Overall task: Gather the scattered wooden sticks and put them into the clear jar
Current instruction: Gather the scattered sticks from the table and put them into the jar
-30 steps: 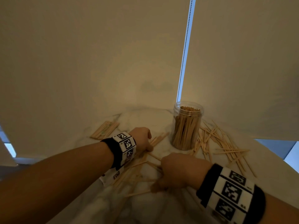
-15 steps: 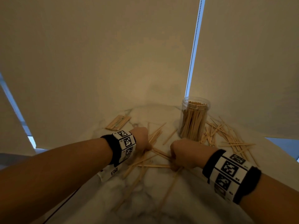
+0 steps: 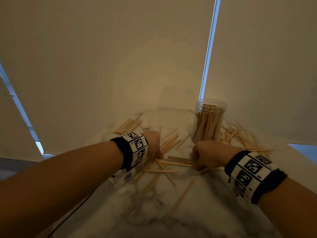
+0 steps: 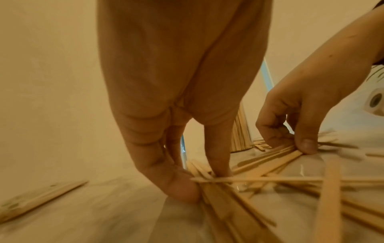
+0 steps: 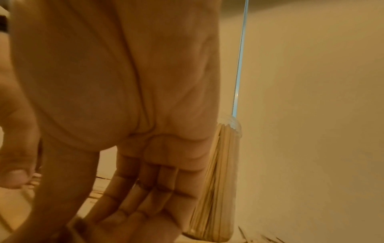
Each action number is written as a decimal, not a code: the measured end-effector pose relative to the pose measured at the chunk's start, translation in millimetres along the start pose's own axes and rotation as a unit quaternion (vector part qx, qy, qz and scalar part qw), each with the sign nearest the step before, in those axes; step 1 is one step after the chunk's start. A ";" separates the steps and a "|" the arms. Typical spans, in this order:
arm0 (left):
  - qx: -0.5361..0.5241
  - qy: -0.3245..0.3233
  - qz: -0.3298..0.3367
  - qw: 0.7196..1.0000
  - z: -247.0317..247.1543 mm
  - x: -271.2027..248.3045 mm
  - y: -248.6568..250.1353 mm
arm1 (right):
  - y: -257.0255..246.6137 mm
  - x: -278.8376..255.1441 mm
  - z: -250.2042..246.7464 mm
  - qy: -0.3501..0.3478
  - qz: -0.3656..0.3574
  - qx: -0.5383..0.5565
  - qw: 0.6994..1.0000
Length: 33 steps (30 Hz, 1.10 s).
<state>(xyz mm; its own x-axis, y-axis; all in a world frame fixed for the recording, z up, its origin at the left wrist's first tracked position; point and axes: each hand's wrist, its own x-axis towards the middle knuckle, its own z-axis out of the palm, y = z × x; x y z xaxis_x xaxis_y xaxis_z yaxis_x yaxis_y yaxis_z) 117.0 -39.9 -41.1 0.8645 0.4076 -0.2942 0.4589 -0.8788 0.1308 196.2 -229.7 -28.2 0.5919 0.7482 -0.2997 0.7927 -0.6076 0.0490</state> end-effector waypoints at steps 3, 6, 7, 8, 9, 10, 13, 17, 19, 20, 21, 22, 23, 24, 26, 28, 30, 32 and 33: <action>0.008 -0.008 0.009 1.000 -2.3 -3.6 3.2 | 0.4 2.6 -0.5 0.001 0.001 -0.015 1.000; 0.029 0.002 -0.003 1.000 1.2 -5.4 13.1 | -2.2 3.5 -0.8 -0.001 0.006 -0.049 0.999; 0.038 0.004 -0.008 0.999 2.4 -6.1 16.2 | -3.0 3.9 -0.4 0.000 0.007 -0.054 0.999; 0.051 0.004 -0.012 0.999 3.3 -7.8 19.4 | -3.6 4.5 -0.3 0.001 0.006 -0.058 0.998; 0.062 0.001 -0.016 0.998 4.2 -8.9 22.0 | -4.1 4.2 -0.2 0.004 0.005 -0.061 0.998; 0.071 -0.003 -0.017 0.997 6.0 -7.6 23.6 | -4.9 3.6 0.1 0.008 0.001 -0.065 0.998; 0.083 -0.016 -0.017 0.996 9.5 -8.4 27.6 | -8.1 2.1 1.4 0.019 -0.005 -0.068 0.998; 0.087 -0.004 -0.013 0.996 10.5 -18.9 30.5 | -11.0 -0.5 2.4 0.007 -0.007 -0.068 0.998; 0.077 0.018 -0.010 0.997 8.6 -20.1 29.1 | -11.5 -2.0 3.3 0.002 -0.002 -0.069 0.998; 0.068 0.028 -0.017 0.997 8.7 -17.3 27.0 | -10.6 -2.0 3.4 0.002 0.000 -0.066 0.998; 0.076 0.019 -0.027 0.997 7.8 -13.9 23.5 | -9.0 -2.2 2.7 0.005 0.004 -0.061 0.998; 0.069 0.015 -0.036 0.997 6.7 -10.4 18.2 | -6.1 -2.4 1.4 0.012 0.009 -0.052 0.999; 0.025 0.021 -0.053 0.998 4.3 -8.4 13.8 | -2.4 -2.7 -0.8 0.025 0.018 -0.037 0.999; -0.047 0.021 -0.053 0.997 2.8 -7.5 10.8 | 1.5 -3.6 -3.4 0.040 0.026 -0.019 0.999; -0.285 -0.012 -0.063 0.957 1.1 -9.8 6.4 | 9.5 -5.5 -10.1 0.059 0.042 0.016 0.997; -0.436 -0.011 -0.051 0.899 2.3 -8.2 3.7 | 17.1 -8.0 -17.2 0.069 0.051 0.054 0.995; -0.515 -0.008 -0.068 0.854 -0.4 -9.2 5.0 | 22.5 -9.2 -22.3 0.076 0.047 0.115 0.989; -0.556 0.002 -0.057 0.829 -2.7 -10.8 9.8 | 25.9 -8.7 -25.2 0.091 0.039 0.175 0.980; -0.573 0.011 -0.050 0.818 -4.0 -10.6 12.3 | 26.1 -8.3 -26.6 0.106 0.038 0.198 0.974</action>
<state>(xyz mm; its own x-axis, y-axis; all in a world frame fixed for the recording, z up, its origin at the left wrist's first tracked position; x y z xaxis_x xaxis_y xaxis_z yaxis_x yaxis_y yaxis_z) 114.3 -54.1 -32.6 0.8080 0.4796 -0.3421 0.4082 -0.0371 0.9121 215.8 -244.7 0.9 0.6972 0.7092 -0.1045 0.6512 -0.6876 -0.3212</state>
